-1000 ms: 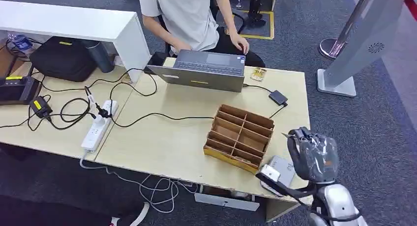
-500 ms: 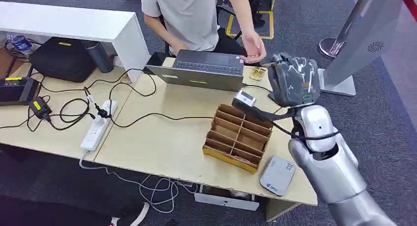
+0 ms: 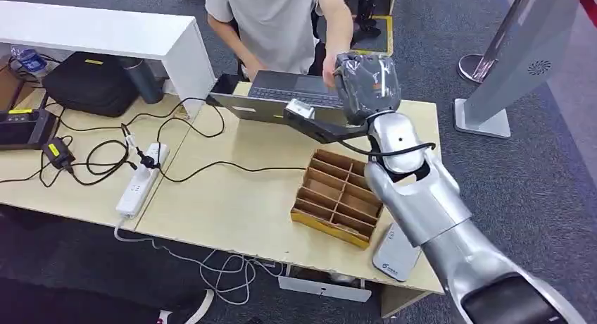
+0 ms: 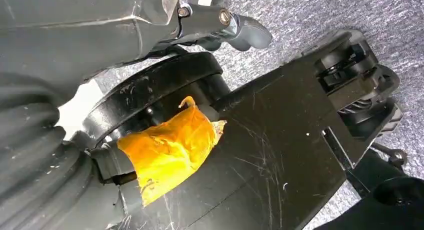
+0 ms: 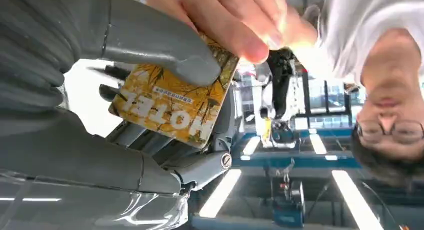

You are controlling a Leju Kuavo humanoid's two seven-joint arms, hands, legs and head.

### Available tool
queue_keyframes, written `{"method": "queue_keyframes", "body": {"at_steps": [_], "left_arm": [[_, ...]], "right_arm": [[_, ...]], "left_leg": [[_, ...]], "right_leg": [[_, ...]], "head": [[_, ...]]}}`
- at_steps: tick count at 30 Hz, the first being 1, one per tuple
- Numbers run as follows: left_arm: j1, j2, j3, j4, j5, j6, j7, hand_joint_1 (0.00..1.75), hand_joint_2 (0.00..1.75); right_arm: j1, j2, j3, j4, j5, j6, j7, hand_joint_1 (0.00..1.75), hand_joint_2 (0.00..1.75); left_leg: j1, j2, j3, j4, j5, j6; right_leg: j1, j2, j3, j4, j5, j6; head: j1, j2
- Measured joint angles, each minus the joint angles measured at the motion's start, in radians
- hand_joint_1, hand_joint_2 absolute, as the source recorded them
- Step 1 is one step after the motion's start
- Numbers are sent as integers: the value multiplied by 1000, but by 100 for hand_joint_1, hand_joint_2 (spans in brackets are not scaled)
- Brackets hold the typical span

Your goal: Pass the card to the sensor for recognition and then transmit it.

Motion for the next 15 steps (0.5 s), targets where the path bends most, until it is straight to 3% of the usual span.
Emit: {"method": "queue_keyframes", "body": {"at_steps": [9,15], "left_arm": [[5,0,0,0,6,38,-38,0,175],[11,0,4,0,27,53,-41,0,175]], "right_arm": [[25,-6,17,6,-5,-39,-15,0,175],[134,-61,10,-120,-21,-78,-37,0,175]], "left_leg": [[0,1,0,0,0,0],[0,1,0,0,0,0]], "right_leg": [[0,1,-1,-1,0,0],[0,1,-1,-1,0,0]], "head": [[-1,0],[-1,0]]}}
